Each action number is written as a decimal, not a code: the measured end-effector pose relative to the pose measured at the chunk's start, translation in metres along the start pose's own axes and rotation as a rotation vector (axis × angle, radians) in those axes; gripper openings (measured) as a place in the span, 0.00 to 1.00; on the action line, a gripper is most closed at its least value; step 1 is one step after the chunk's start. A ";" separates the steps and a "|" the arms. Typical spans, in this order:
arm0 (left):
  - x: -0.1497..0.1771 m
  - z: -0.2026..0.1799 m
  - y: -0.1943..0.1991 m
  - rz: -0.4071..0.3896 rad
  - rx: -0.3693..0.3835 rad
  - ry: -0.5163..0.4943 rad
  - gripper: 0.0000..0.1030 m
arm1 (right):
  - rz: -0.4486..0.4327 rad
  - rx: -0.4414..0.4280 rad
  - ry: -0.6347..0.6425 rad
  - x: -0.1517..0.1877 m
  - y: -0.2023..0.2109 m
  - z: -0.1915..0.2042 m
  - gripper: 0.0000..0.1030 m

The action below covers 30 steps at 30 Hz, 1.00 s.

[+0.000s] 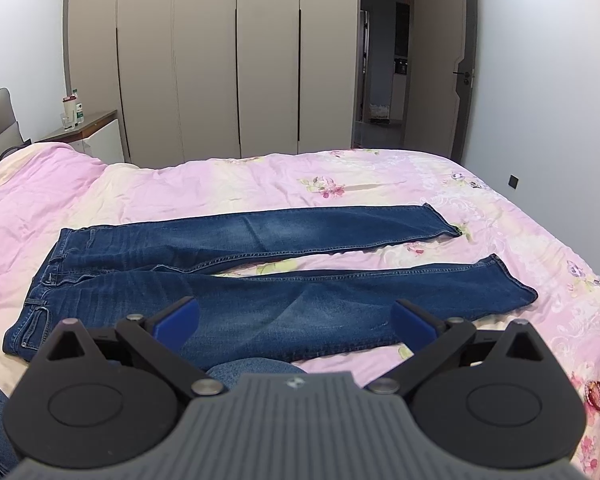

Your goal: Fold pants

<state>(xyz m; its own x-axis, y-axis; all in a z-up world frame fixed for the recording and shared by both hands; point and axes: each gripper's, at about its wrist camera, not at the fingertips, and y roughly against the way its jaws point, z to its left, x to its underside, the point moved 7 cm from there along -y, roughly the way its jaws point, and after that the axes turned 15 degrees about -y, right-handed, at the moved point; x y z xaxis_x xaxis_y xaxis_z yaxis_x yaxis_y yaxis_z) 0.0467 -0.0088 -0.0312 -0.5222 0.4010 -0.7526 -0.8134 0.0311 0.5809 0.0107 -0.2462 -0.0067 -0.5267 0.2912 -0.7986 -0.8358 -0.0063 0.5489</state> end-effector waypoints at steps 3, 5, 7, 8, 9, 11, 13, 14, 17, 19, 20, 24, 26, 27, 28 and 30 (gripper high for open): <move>0.001 0.000 -0.008 0.006 0.036 -0.047 0.76 | -0.020 -0.043 -0.001 -0.004 -0.008 -0.009 0.95; 0.003 -0.003 -0.017 0.026 0.066 -0.093 0.75 | -0.045 -0.073 0.020 -0.006 -0.015 -0.016 0.95; 0.007 -0.009 -0.030 0.056 0.095 -0.151 0.75 | -0.054 -0.075 0.059 -0.007 -0.027 -0.024 0.95; 0.009 -0.011 -0.037 0.072 0.103 -0.173 0.75 | -0.054 -0.069 0.081 -0.008 -0.034 -0.029 0.95; 0.012 -0.013 -0.046 0.090 0.110 -0.191 0.75 | -0.055 -0.069 0.106 -0.009 -0.043 -0.035 0.95; 0.019 -0.015 -0.065 0.127 0.128 -0.213 0.75 | -0.056 -0.066 0.150 -0.010 -0.061 -0.045 0.95; 0.027 -0.015 -0.086 0.167 0.140 -0.231 0.75 | -0.026 -0.050 0.194 -0.009 -0.085 -0.054 0.92; 0.032 -0.016 -0.097 0.183 0.146 -0.246 0.75 | -0.008 -0.049 0.219 -0.008 -0.099 -0.060 0.84; 0.047 -0.021 -0.130 0.236 0.174 -0.307 0.74 | 0.052 -0.031 0.284 0.000 -0.140 -0.077 0.72; 0.057 -0.026 -0.148 0.266 0.204 -0.353 0.74 | 0.093 -0.020 0.295 0.006 -0.164 -0.088 0.66; 0.063 -0.030 -0.157 0.291 0.233 -0.377 0.74 | 0.121 -0.015 0.288 0.009 -0.177 -0.094 0.66; 0.087 -0.047 -0.188 0.396 0.280 -0.500 0.74 | 0.238 0.023 0.343 0.031 -0.223 -0.117 0.62; 0.096 -0.055 -0.199 0.428 0.257 -0.584 0.74 | 0.284 0.059 0.378 0.044 -0.244 -0.132 0.62; 0.101 -0.060 -0.204 0.444 0.247 -0.632 0.75 | 0.297 0.074 0.388 0.049 -0.252 -0.140 0.62; 0.105 -0.065 -0.208 0.457 0.243 -0.673 0.77 | 0.310 0.085 0.393 0.052 -0.258 -0.148 0.64; 0.114 -0.072 -0.212 0.477 0.246 -0.732 0.80 | 0.341 0.110 0.402 0.057 -0.269 -0.164 0.68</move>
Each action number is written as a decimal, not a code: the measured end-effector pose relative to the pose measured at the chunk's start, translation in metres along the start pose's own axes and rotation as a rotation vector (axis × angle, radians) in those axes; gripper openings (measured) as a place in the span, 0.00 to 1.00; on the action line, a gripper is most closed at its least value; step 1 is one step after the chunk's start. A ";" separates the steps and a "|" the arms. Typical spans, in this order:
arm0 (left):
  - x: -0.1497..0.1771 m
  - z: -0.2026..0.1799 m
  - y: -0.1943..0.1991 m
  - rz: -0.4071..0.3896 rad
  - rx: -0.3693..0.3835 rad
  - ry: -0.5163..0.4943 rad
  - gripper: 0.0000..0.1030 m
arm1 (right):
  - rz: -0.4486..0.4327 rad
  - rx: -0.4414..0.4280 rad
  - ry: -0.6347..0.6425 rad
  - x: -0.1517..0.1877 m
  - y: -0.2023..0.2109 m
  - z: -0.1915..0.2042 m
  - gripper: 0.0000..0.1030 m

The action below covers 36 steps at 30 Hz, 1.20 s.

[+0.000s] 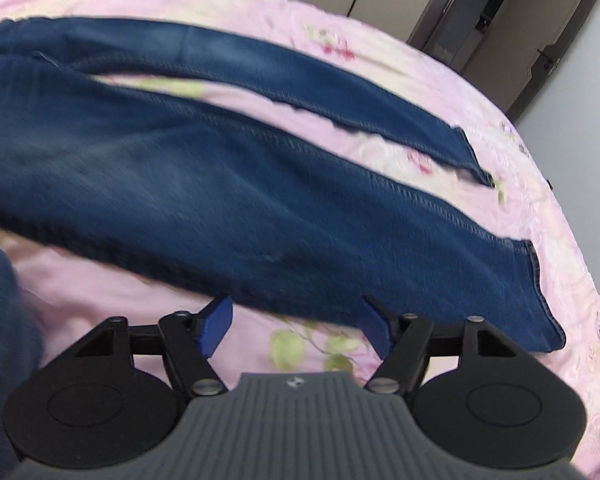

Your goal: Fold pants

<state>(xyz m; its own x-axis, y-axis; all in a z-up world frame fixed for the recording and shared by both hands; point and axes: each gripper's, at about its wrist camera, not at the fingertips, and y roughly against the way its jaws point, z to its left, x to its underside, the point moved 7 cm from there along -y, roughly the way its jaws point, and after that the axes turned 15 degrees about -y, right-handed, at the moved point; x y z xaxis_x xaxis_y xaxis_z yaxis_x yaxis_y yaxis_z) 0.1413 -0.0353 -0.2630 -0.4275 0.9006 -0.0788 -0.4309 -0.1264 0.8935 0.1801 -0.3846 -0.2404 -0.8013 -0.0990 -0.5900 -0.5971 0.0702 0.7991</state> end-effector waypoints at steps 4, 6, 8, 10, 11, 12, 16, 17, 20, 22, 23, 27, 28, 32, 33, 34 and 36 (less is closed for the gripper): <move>0.000 -0.011 -0.018 0.042 -0.039 -0.059 0.82 | 0.032 -0.005 0.024 0.010 -0.015 -0.014 0.76; 0.001 -0.012 -0.024 0.051 -0.053 -0.055 0.83 | 0.033 -0.021 0.048 0.014 -0.017 -0.014 0.76; -0.001 -0.011 -0.026 0.054 -0.058 -0.035 0.74 | 0.027 -0.032 0.089 0.017 -0.017 -0.011 0.76; -0.002 -0.011 -0.022 0.034 -0.059 -0.017 0.53 | 0.020 -0.043 0.135 0.019 -0.013 -0.010 0.76; -0.001 -0.010 -0.019 0.024 -0.080 -0.007 0.33 | 0.016 -0.047 0.157 0.020 -0.011 -0.009 0.76; -0.001 -0.006 -0.018 0.015 -0.122 0.010 0.24 | 0.010 -0.049 0.176 0.021 -0.009 -0.009 0.76; 0.006 0.017 0.005 -0.059 -0.165 0.192 0.07 | -0.025 -0.034 0.278 0.020 -0.005 -0.006 0.74; 0.005 0.024 0.012 -0.080 -0.181 0.230 0.06 | -0.035 -0.030 0.299 0.020 -0.005 -0.005 0.72; 0.008 0.047 0.034 -0.143 -0.205 0.354 0.05 | -0.061 -0.033 0.383 0.021 -0.004 0.002 0.67; 0.007 0.059 0.045 -0.177 -0.207 0.421 0.05 | -0.087 -0.018 0.451 0.023 -0.003 0.005 0.67; 0.005 0.065 0.048 -0.188 -0.205 0.445 0.05 | -0.102 -0.003 0.484 0.024 -0.003 0.007 0.67; 0.001 0.088 0.060 -0.225 -0.196 0.524 0.05 | -0.121 0.035 0.569 0.028 -0.007 0.005 0.64; 0.000 0.090 0.061 -0.233 -0.191 0.538 0.05 | -0.125 0.047 0.588 0.029 -0.008 0.003 0.62; -0.002 0.098 0.067 -0.238 -0.166 0.583 0.05 | -0.141 0.095 0.621 0.031 -0.015 -0.006 0.45; -0.002 0.099 0.067 -0.235 -0.164 0.585 0.05 | -0.146 0.112 0.633 0.033 -0.016 -0.008 0.43; -0.004 0.098 0.067 -0.235 -0.168 0.581 0.05 | -0.153 0.131 0.650 0.035 -0.016 -0.010 0.39; -0.006 0.098 0.069 -0.233 -0.172 0.578 0.05 | -0.164 0.156 0.671 0.040 -0.017 -0.017 0.37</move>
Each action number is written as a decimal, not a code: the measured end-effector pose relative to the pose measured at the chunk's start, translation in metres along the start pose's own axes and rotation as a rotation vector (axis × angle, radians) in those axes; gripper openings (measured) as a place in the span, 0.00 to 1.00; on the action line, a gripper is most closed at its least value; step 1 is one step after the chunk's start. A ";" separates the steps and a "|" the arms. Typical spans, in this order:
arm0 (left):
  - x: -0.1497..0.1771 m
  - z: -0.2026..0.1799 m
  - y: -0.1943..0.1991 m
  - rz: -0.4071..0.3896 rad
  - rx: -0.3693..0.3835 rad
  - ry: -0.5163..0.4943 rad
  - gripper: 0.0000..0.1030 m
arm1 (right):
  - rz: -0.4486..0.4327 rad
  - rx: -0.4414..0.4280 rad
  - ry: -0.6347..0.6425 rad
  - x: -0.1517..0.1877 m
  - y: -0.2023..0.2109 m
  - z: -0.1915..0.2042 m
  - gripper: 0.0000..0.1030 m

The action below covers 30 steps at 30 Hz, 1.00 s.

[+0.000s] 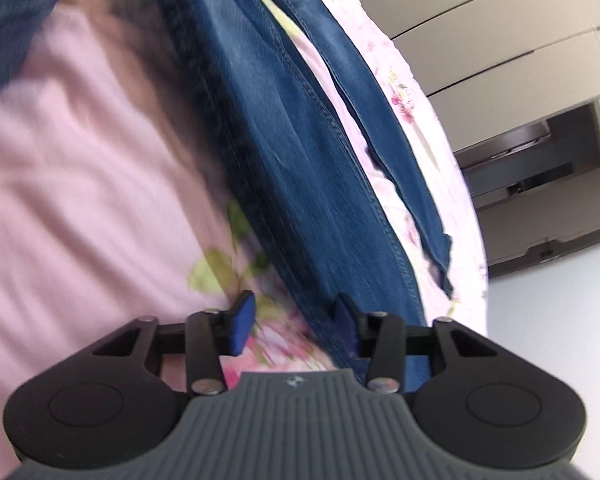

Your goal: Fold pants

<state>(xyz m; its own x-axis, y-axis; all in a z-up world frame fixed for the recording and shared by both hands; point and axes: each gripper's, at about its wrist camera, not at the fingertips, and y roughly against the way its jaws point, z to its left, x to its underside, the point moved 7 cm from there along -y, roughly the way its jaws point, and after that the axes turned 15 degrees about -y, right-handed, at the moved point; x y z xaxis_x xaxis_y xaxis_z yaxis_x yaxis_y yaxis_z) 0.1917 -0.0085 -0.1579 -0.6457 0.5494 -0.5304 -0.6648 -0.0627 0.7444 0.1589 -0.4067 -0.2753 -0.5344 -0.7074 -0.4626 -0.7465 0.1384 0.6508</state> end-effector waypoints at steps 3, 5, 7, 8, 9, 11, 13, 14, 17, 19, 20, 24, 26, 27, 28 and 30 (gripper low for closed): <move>-0.002 0.002 0.000 0.004 0.004 0.016 0.05 | 0.010 0.010 -0.024 0.003 -0.007 -0.005 0.33; -0.003 0.003 0.000 0.008 0.002 0.016 0.06 | 0.015 0.017 -0.020 0.003 -0.014 -0.006 0.25; -0.003 0.003 -0.001 0.013 0.001 0.012 0.06 | 0.025 0.030 -0.016 0.002 -0.024 -0.008 0.13; -0.003 0.002 -0.001 0.015 -0.001 0.011 0.06 | 0.028 0.027 -0.029 0.000 -0.028 -0.010 0.10; -0.003 0.003 -0.001 0.016 -0.003 0.014 0.06 | 0.025 0.023 -0.042 -0.002 -0.033 -0.013 0.08; -0.004 0.005 0.000 0.015 -0.002 0.038 0.06 | 0.012 0.037 -0.044 -0.005 -0.038 -0.018 0.05; -0.006 0.009 0.000 0.013 0.005 0.067 0.06 | 0.014 0.035 -0.037 -0.005 -0.042 -0.021 0.05; -0.007 0.010 0.000 0.014 0.006 0.072 0.06 | 0.014 0.038 -0.023 -0.002 -0.043 -0.022 0.05; -0.011 0.011 0.000 0.013 -0.007 0.070 0.06 | 0.015 0.048 0.018 0.008 -0.046 -0.026 0.05; -0.012 0.014 0.000 0.009 -0.008 0.083 0.06 | 0.022 0.071 0.030 0.015 -0.048 -0.032 0.06; -0.013 0.016 0.000 0.007 -0.006 0.094 0.06 | 0.027 0.087 0.028 0.019 -0.049 -0.037 0.06; -0.011 0.020 0.005 -0.004 -0.009 0.118 0.05 | 0.080 0.158 -0.021 0.034 -0.052 -0.064 0.00; -0.010 0.024 0.014 -0.017 -0.027 0.125 0.05 | 0.061 0.190 -0.081 0.033 -0.039 -0.082 0.00; -0.008 0.027 0.019 -0.026 -0.036 0.135 0.05 | 0.032 0.222 -0.107 0.027 -0.028 -0.092 0.00; -0.006 0.031 0.024 -0.033 -0.040 0.148 0.05 | -0.003 0.258 -0.140 0.019 -0.016 -0.103 0.00; -0.007 0.040 0.030 -0.048 -0.039 0.171 0.05 | -0.062 0.311 -0.223 0.004 0.007 -0.127 0.00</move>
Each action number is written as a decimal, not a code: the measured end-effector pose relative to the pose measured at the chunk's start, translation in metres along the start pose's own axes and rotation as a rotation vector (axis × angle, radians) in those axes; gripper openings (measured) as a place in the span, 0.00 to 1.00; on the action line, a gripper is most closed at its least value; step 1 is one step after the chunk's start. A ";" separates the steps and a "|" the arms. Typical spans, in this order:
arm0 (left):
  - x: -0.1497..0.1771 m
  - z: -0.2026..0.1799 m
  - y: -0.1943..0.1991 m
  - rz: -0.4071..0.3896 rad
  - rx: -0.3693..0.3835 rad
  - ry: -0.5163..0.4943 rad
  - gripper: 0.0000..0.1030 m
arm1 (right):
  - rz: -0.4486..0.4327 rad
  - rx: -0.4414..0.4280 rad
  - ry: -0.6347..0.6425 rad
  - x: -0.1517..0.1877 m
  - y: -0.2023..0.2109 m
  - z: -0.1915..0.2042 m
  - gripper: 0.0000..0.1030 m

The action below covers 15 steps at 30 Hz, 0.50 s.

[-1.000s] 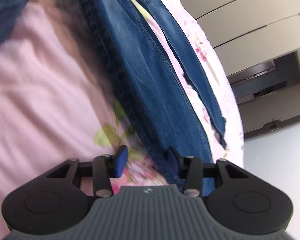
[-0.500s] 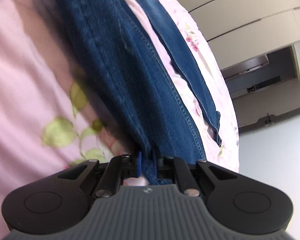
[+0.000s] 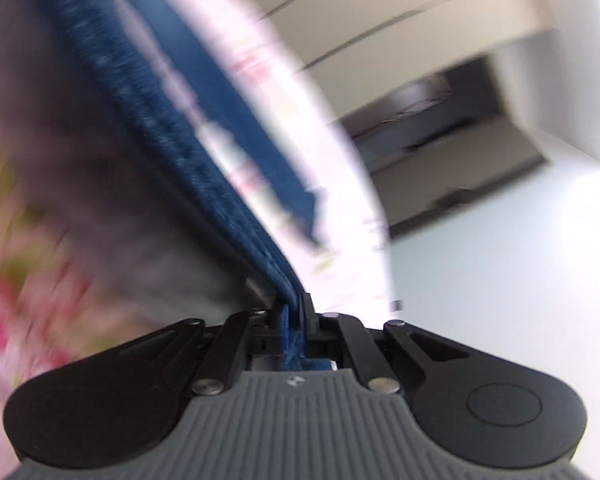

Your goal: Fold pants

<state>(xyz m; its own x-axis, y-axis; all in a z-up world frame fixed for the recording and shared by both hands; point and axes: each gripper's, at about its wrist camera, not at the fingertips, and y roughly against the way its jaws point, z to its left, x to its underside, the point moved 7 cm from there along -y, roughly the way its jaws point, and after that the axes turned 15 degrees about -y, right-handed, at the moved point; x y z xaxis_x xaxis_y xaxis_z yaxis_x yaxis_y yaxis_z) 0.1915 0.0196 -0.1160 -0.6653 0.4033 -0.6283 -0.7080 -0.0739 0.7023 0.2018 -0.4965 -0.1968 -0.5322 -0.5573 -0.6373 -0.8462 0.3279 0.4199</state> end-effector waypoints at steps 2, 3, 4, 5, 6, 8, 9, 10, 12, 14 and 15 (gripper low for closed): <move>-0.007 0.007 0.004 -0.017 -0.005 0.008 0.04 | 0.018 -0.005 0.006 -0.014 0.002 -0.010 0.00; -0.010 0.010 0.006 -0.026 -0.020 0.007 0.04 | 0.012 0.000 0.022 -0.022 0.002 -0.012 0.00; -0.015 0.014 0.008 -0.037 -0.037 0.003 0.04 | 0.004 0.008 0.027 -0.031 0.002 -0.015 0.00; -0.019 0.017 0.009 -0.046 -0.044 0.002 0.04 | 0.001 0.009 0.021 -0.041 0.000 -0.017 0.00; -0.024 0.021 0.007 -0.049 -0.041 0.004 0.04 | 0.008 0.000 0.013 -0.050 -0.003 -0.019 0.00; -0.035 0.030 -0.002 -0.043 -0.031 0.009 0.04 | 0.046 -0.035 0.042 -0.062 -0.019 -0.018 0.00; -0.041 0.033 -0.009 -0.039 -0.029 0.008 0.04 | 0.064 -0.053 0.062 -0.067 -0.026 -0.016 0.00; -0.047 0.036 -0.017 -0.036 -0.033 0.005 0.03 | 0.081 -0.068 0.078 -0.072 -0.034 -0.013 0.00; -0.062 0.041 -0.033 -0.025 -0.054 -0.019 0.03 | 0.113 -0.086 0.090 -0.083 -0.052 -0.010 0.00; -0.078 0.047 -0.052 -0.013 -0.069 -0.044 0.03 | 0.131 -0.095 0.086 -0.096 -0.070 -0.010 0.00; -0.086 0.051 -0.063 -0.005 -0.071 -0.053 0.03 | 0.141 -0.100 0.080 -0.103 -0.079 -0.009 0.00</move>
<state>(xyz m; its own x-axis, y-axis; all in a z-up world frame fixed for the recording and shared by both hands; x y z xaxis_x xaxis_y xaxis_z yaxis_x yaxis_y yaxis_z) 0.3054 0.0362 -0.0894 -0.6498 0.4516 -0.6114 -0.7273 -0.1358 0.6727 0.3240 -0.4718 -0.1584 -0.6381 -0.5714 -0.5161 -0.7547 0.3315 0.5661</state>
